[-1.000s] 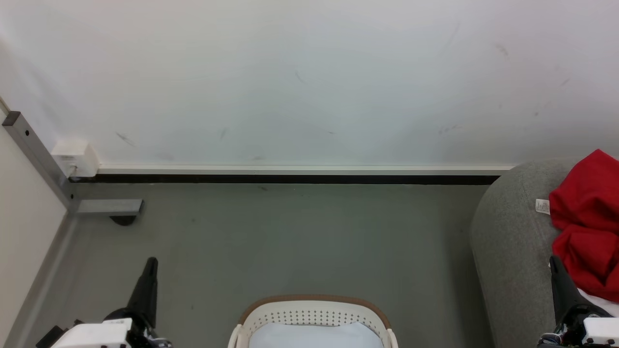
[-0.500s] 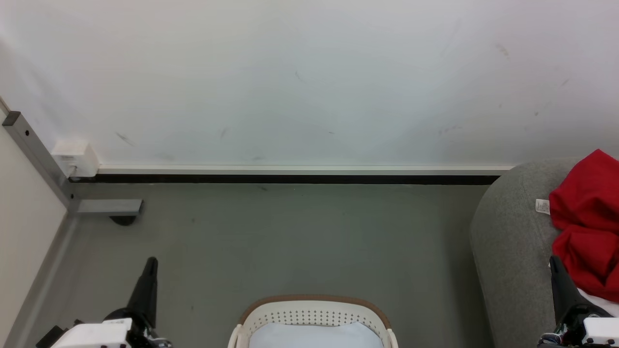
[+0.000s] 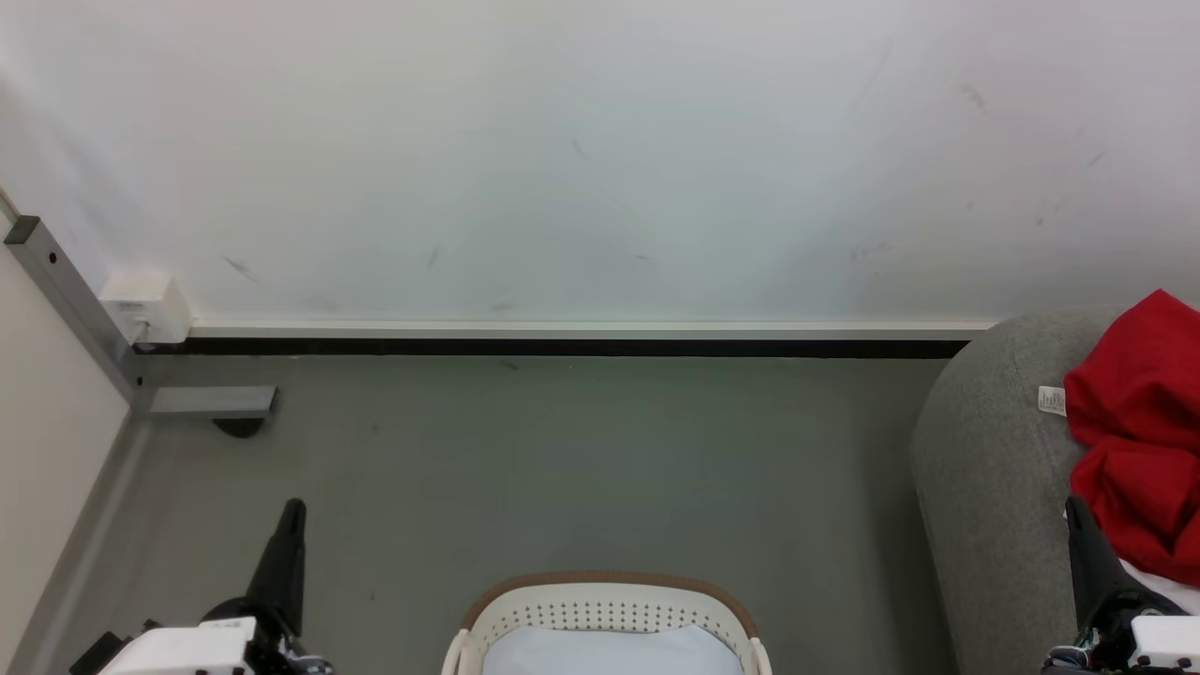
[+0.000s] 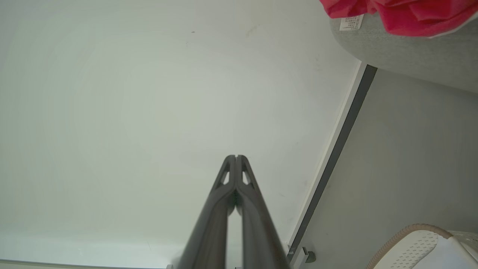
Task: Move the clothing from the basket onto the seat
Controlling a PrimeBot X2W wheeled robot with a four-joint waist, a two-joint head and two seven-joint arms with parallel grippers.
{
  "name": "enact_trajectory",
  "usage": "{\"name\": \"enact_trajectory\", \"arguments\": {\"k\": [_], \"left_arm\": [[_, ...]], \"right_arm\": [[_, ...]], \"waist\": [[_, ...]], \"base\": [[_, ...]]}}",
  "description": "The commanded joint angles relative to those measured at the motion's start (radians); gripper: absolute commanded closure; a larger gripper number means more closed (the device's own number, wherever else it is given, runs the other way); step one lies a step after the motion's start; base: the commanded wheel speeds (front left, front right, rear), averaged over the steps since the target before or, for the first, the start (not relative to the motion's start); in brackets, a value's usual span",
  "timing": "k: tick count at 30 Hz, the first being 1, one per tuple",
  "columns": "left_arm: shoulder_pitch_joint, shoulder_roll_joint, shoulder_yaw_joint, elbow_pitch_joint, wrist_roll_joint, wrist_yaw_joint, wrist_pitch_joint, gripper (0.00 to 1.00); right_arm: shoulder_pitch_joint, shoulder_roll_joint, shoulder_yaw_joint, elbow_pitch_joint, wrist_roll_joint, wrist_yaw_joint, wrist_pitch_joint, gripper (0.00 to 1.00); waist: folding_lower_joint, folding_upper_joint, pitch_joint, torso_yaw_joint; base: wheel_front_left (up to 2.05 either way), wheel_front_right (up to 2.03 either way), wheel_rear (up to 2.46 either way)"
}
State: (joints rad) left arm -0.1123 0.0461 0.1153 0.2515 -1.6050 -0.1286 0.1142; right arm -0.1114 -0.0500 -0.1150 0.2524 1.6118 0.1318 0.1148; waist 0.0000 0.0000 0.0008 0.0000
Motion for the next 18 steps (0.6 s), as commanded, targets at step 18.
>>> {"name": "enact_trajectory", "arguments": {"k": [18], "left_arm": [[-0.006, 0.008, 0.002, -0.003, -0.012, -0.005, 0.005, 1.0]], "right_arm": [[-0.007, 0.0, -0.004, -0.006, 0.0, -0.002, 0.004, 1.0]], "waist": [[0.0, 0.0, 0.0, 0.0]], "base": [[0.0, 0.0, 0.0]]}}
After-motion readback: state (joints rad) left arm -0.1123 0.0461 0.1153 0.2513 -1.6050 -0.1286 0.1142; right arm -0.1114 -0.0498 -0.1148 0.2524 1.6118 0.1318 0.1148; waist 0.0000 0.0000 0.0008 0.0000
